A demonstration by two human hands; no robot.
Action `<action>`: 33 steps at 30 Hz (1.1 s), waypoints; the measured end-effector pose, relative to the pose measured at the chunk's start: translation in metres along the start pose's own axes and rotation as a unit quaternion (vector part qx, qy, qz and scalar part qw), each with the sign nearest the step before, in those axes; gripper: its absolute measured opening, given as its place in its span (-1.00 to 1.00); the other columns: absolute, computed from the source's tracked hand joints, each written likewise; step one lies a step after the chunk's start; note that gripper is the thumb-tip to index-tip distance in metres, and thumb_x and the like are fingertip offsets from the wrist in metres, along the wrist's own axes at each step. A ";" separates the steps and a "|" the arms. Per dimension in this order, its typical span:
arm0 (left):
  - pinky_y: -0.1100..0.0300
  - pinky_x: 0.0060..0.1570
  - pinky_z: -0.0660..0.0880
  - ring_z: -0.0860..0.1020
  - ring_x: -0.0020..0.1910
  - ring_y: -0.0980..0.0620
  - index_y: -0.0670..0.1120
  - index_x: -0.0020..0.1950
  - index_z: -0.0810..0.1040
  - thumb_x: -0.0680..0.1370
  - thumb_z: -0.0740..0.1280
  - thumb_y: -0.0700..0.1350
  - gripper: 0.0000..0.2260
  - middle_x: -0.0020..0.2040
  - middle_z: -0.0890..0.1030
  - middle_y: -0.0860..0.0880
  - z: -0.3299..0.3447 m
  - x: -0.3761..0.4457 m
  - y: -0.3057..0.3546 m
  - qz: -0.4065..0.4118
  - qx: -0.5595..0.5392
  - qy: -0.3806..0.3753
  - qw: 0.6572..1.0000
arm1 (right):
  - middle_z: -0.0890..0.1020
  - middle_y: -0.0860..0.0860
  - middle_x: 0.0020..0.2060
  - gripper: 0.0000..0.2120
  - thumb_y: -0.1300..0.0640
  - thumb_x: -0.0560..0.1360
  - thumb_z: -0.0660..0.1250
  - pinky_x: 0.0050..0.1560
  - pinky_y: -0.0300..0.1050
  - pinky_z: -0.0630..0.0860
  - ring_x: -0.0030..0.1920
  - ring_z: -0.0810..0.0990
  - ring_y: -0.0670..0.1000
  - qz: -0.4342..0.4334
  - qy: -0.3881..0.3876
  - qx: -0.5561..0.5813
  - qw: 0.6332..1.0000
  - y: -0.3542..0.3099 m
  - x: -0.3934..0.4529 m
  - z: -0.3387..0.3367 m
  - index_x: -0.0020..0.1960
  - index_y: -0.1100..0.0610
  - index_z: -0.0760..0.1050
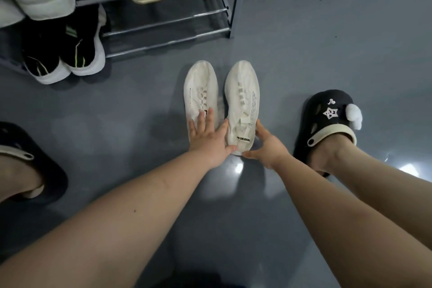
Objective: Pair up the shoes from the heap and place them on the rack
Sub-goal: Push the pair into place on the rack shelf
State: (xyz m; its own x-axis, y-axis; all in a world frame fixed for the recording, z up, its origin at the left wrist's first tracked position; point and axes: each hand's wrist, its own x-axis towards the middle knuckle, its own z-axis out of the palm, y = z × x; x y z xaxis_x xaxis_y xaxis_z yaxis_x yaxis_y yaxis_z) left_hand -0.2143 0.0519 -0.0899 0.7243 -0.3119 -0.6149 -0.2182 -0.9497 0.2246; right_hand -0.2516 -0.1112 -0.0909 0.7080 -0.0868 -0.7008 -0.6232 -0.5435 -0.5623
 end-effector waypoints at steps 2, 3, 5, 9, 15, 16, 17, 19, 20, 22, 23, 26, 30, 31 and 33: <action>-0.16 0.43 -0.32 -0.36 0.50 -0.15 0.04 0.55 -0.20 0.52 0.15 0.28 -0.23 0.53 -0.35 -0.12 0.000 0.001 -0.001 -0.001 0.009 -0.001 1.000 | 0.41 -0.12 0.39 -0.04 0.25 0.38 0.49 0.08 -0.36 0.28 0.37 0.41 -0.01 0.012 0.000 0.004 1.000 -0.002 0.001 0.002 0.55 -0.07 -0.03; -0.16 0.44 -0.31 -0.35 0.50 -0.15 0.00 0.55 -0.24 0.51 0.16 0.29 -0.19 0.53 -0.35 -0.13 0.001 0.001 -0.004 -0.014 0.008 0.002 1.000 | 0.39 -0.12 0.41 -0.02 0.20 0.37 0.51 0.13 -0.30 0.29 0.37 0.41 0.00 0.018 0.000 -0.004 1.000 -0.003 0.003 0.003 0.56 -0.05 -0.05; -0.15 0.44 -0.29 -0.31 0.51 -0.15 -0.05 0.53 -0.31 0.49 0.18 0.31 -0.11 0.53 -0.33 -0.13 0.004 0.000 -0.014 -0.058 -0.014 0.016 0.998 | 0.40 -0.08 0.41 0.04 0.12 0.33 0.54 0.18 -0.21 0.32 0.37 0.41 0.04 0.026 0.003 -0.017 1.000 -0.004 0.006 0.007 0.56 -0.02 -0.09; -0.05 0.48 -0.10 -0.10 0.54 -0.14 -0.07 0.54 -0.24 0.41 0.29 0.33 -0.01 0.56 -0.13 -0.13 0.011 -0.002 -0.039 -0.183 -0.172 0.028 0.967 | 0.46 -0.10 0.33 0.09 -0.03 0.25 0.58 0.25 -0.11 0.38 0.30 0.47 0.03 0.054 0.020 -0.003 0.998 -0.002 0.013 0.013 0.55 0.02 -0.03; 0.02 0.39 0.26 0.26 0.41 -0.12 0.03 0.40 0.33 0.36 0.41 0.25 -0.32 0.40 0.30 -0.08 0.023 0.005 -0.059 -0.224 -0.388 -0.028 0.894 | 0.57 -0.02 0.10 -0.34 0.14 0.26 0.60 0.13 -0.09 0.51 0.09 0.58 0.03 0.070 0.041 0.173 0.982 -0.007 0.026 0.023 0.27 0.14 0.38; 0.02 0.39 0.27 0.29 0.39 -0.09 0.06 0.40 0.33 0.36 0.44 0.21 -0.33 0.39 0.32 -0.06 0.025 0.005 -0.060 -0.218 -0.428 -0.026 0.877 | 0.59 0.00 0.09 -0.38 0.17 0.28 0.58 0.07 -0.11 0.53 0.05 0.59 0.02 0.077 0.036 0.205 0.975 -0.009 0.026 0.023 0.26 0.17 0.40; 0.03 0.39 0.27 0.32 0.37 -0.06 0.08 0.42 0.30 0.36 0.45 0.18 -0.32 0.39 0.34 -0.04 0.028 0.005 -0.061 -0.209 -0.472 -0.022 0.856 | 0.61 0.00 0.07 -0.42 0.21 0.31 0.56 -0.01 -0.14 0.55 -0.01 0.61 0.00 0.079 0.023 0.237 0.968 -0.011 0.027 0.023 0.26 0.18 0.42; 0.09 0.38 0.26 0.35 0.35 0.04 0.13 0.48 0.19 0.42 0.45 0.05 -0.30 0.39 0.38 0.05 0.033 0.003 -0.059 -0.189 -0.564 -0.009 0.804 | 0.63 -0.01 0.03 -0.48 0.28 0.36 0.51 -0.09 -0.12 0.57 -0.06 0.62 -0.01 0.089 -0.009 0.290 0.953 -0.014 0.026 0.023 0.26 0.13 0.44; 0.12 0.36 0.27 0.37 0.33 0.08 0.15 0.50 0.13 0.47 0.42 -0.02 -0.31 0.38 0.40 0.10 0.033 0.002 -0.057 -0.181 -0.603 -0.006 0.777 | 0.63 0.00 0.02 -0.48 0.31 0.37 0.49 -0.05 -0.06 0.59 -0.02 0.62 0.03 0.094 -0.019 0.312 0.945 -0.015 0.025 0.024 0.29 0.11 0.43; 0.14 0.28 0.33 0.39 0.31 0.10 0.18 0.52 0.07 0.53 0.34 -0.13 -0.33 0.35 0.41 0.17 0.030 0.001 -0.057 -0.174 -0.649 -0.006 0.740 | 0.62 0.00 -0.01 -0.43 0.38 0.39 0.45 0.06 -0.01 0.58 0.05 0.60 0.07 0.093 -0.027 0.333 0.938 -0.015 0.021 0.027 0.32 0.07 0.39; 0.15 0.21 0.35 0.40 0.29 0.09 0.18 0.52 0.06 0.55 0.32 -0.17 -0.34 0.33 0.42 0.17 0.026 0.000 -0.058 -0.172 -0.660 -0.006 0.731 | 0.62 0.00 -0.02 -0.40 0.41 0.39 0.44 0.07 -0.02 0.57 0.06 0.60 0.08 0.087 -0.028 0.341 0.935 -0.015 0.019 0.030 0.34 0.05 0.38; 0.16 0.11 0.39 0.44 0.23 0.06 0.15 0.50 0.14 0.57 0.28 -0.22 -0.40 0.27 0.44 0.10 0.015 -0.004 -0.064 -0.162 -0.677 -0.003 0.718 | 0.61 0.03 0.06 -0.32 0.41 0.39 0.43 0.05 0.04 0.58 0.05 0.60 0.09 0.078 -0.026 0.354 0.932 -0.020 0.011 0.035 0.37 -0.06 0.32; 0.13 0.10 0.47 0.48 0.27 -0.06 0.13 0.48 0.20 0.57 0.27 -0.26 -0.44 0.30 0.45 0.01 0.000 -0.012 -0.066 -0.166 -0.698 -0.004 0.697 | 0.54 0.06 0.15 -0.25 0.43 0.43 0.38 -0.06 0.06 0.64 0.07 0.61 0.15 0.093 -0.026 0.414 0.905 -0.029 0.002 0.034 0.44 -0.11 0.22; 0.12 0.10 0.47 0.48 0.27 -0.07 0.12 0.48 0.21 0.57 0.26 -0.28 -0.44 0.33 0.45 0.00 -0.003 -0.014 -0.066 -0.168 -0.702 -0.003 0.692 | 0.53 0.08 0.17 -0.25 0.45 0.44 0.35 -0.21 -0.05 0.65 0.03 0.61 0.13 0.094 -0.026 0.429 0.898 -0.033 0.000 0.033 0.45 -0.11 0.21; 0.11 0.09 0.48 0.50 0.23 -0.07 0.10 0.49 0.21 0.57 0.25 -0.31 -0.43 0.35 0.45 -0.02 -0.012 -0.017 -0.067 -0.165 -0.707 -0.001 0.688 | 0.50 0.11 0.22 -0.25 0.46 0.46 0.32 -0.35 -0.13 0.60 0.02 0.59 0.12 0.095 -0.021 0.440 0.893 -0.040 -0.005 0.029 0.48 -0.08 0.19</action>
State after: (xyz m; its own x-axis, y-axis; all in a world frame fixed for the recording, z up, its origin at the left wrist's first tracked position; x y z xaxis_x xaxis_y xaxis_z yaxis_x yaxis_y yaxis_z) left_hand -0.2043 0.1218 -0.0852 0.5805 -0.0888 -0.8094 0.8130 0.0083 0.5822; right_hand -0.2396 -0.0647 -0.0780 0.5609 -0.0668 -0.8252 -0.7629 0.3454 -0.5465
